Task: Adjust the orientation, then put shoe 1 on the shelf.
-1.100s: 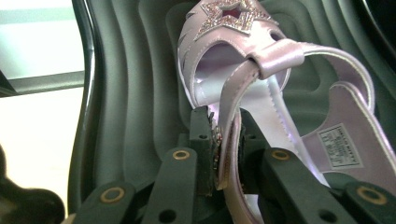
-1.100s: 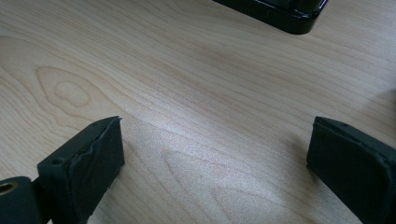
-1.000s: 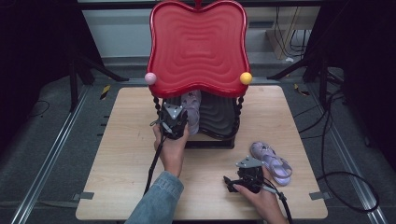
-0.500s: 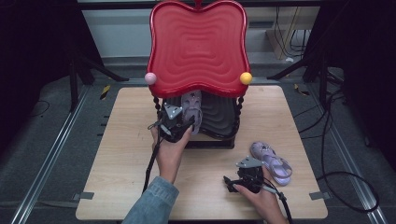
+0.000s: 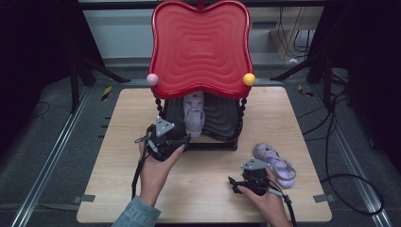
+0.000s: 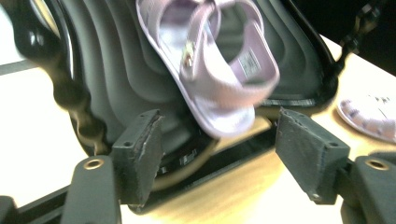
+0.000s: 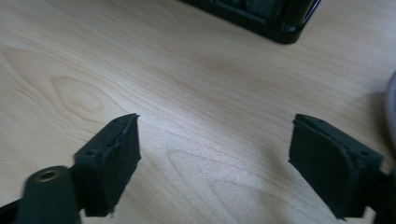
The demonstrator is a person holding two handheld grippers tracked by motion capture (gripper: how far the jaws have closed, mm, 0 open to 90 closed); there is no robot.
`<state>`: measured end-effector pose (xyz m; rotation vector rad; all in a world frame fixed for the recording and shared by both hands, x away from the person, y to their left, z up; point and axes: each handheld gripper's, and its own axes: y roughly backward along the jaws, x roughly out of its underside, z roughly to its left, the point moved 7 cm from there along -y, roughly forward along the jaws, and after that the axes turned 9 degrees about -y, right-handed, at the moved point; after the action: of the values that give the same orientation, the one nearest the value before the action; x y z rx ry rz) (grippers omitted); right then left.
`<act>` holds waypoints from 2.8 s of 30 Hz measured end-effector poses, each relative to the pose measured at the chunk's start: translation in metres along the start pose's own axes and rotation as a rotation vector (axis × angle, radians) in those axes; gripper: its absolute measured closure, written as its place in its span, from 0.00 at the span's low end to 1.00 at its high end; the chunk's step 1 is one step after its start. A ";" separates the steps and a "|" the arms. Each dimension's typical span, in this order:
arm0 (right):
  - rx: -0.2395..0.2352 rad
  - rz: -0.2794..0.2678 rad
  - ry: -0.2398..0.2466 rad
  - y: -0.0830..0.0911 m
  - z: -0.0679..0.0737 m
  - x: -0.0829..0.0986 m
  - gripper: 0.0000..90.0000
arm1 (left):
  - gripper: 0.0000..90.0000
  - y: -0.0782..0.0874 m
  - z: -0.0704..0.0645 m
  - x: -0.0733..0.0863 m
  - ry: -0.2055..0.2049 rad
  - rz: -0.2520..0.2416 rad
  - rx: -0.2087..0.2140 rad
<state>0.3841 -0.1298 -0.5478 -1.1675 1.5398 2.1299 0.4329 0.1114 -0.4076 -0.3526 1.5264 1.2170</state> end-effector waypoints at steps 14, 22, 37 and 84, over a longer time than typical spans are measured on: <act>-0.005 -0.007 0.085 0.069 -0.003 -0.035 0.37 | 0.30 0.016 0.011 0.069 -0.024 0.085 0.041; 0.066 0.040 0.081 0.094 -0.035 -0.046 0.50 | 0.28 0.019 0.038 0.099 0.039 0.102 0.018; 0.175 0.163 0.024 0.111 -0.102 -0.025 0.75 | 0.22 0.024 0.091 0.143 0.068 0.210 -0.053; -0.038 0.310 0.156 0.086 -0.050 -0.017 0.92 | 0.21 0.026 0.108 0.169 0.091 0.267 -0.089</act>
<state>0.3643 -0.2047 -0.4829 -1.1989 1.8637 2.3154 0.4126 0.2743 -0.5265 -0.2716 1.6389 1.4983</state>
